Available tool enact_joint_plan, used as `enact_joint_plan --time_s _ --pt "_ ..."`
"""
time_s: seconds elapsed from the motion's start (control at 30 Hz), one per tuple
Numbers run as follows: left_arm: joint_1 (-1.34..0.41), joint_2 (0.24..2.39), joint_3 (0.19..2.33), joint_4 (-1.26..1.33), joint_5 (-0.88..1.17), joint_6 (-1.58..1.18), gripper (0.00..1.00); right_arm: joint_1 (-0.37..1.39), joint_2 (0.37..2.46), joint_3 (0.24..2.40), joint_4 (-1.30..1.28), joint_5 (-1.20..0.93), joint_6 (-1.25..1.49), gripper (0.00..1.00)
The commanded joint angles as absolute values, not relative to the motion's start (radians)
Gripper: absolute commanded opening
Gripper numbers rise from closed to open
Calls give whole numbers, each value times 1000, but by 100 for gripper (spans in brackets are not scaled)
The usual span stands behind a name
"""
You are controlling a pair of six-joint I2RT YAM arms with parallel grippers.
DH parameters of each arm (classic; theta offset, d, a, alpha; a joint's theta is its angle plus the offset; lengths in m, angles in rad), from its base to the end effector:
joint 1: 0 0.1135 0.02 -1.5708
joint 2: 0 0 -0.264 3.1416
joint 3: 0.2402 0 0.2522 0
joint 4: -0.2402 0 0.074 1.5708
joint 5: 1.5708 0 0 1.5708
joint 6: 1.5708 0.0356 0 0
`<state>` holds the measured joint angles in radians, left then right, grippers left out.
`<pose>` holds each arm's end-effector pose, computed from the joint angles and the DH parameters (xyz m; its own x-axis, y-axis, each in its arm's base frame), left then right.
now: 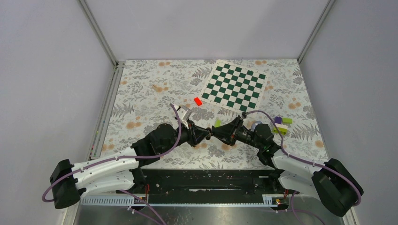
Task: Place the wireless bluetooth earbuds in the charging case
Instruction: Place the earbud in the charging case.
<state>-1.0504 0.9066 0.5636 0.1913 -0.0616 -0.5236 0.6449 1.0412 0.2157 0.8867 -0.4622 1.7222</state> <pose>0.1095 -0.1867 0.2789 -0.4829 -0.1610 -0.8607 0.6862 0.5411 -0.4862 0.1523 0.1344 0.2085 -0.8909 0.4371 0.1236 0.0865 -0.1039 0.9908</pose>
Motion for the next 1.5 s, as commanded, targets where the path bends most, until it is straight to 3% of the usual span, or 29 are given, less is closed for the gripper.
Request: enact_joint_plan --time_s 0.0,1.2,1.47 --pt "-1055 915 561 252 -75 -512 0 638 1064 236 1013 -453 1757 0" --pt "-1071 898 549 210 -127 -512 0 633 1086 194 1114 -404 1794 0" --pt "-1072 925 595 153 -123 -531 19 632 1077 198 1092 -380 1774 0"
